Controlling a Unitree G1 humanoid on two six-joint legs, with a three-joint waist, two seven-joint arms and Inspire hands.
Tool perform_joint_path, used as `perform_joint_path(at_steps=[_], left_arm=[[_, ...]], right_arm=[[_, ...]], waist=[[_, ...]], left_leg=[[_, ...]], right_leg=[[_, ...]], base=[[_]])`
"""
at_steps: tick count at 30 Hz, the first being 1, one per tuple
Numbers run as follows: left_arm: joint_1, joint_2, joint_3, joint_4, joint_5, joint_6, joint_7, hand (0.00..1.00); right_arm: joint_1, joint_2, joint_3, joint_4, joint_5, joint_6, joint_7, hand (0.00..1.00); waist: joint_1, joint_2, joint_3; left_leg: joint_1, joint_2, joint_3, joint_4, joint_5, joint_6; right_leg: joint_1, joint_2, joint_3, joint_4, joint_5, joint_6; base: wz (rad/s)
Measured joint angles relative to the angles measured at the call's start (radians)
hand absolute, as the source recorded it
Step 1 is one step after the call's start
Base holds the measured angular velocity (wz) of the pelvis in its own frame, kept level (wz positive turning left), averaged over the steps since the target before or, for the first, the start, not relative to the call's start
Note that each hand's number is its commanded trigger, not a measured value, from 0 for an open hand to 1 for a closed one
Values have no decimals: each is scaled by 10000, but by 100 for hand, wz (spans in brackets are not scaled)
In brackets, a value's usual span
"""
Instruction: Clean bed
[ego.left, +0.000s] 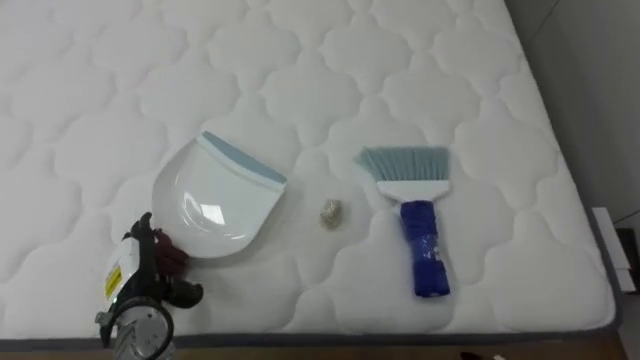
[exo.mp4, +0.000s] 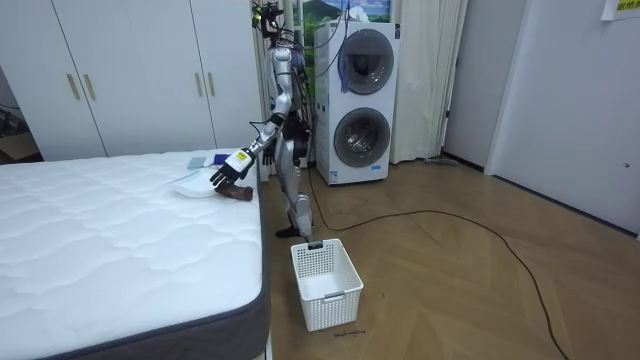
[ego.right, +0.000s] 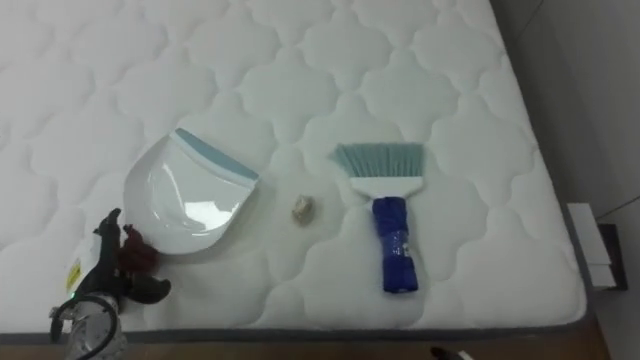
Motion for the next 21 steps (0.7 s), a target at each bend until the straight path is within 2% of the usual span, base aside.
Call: perform_joint_path(at_steps=[7, 21], left_arm=[[-86, 10, 220, -1, -188, 1, 281, 0], [-98, 10, 208, 0, -204, 1, 469, 0]], right_arm=[[5, 1, 2, 50, 285, 56, 184, 0], [-4, 7, 11, 55, 285, 65, 189, 0]], waist=[[-6, -112, -33], [-8, -154, -5]], left_leg=[[-207, -15, 0, 105, 0, 0], [-378, -40, 2, 108, 0, 2]], right_leg=[[-207, -46, -78, 96, 20, -10], [-362, -77, -106, 113, -40, 28]], base=[[2], [1]])
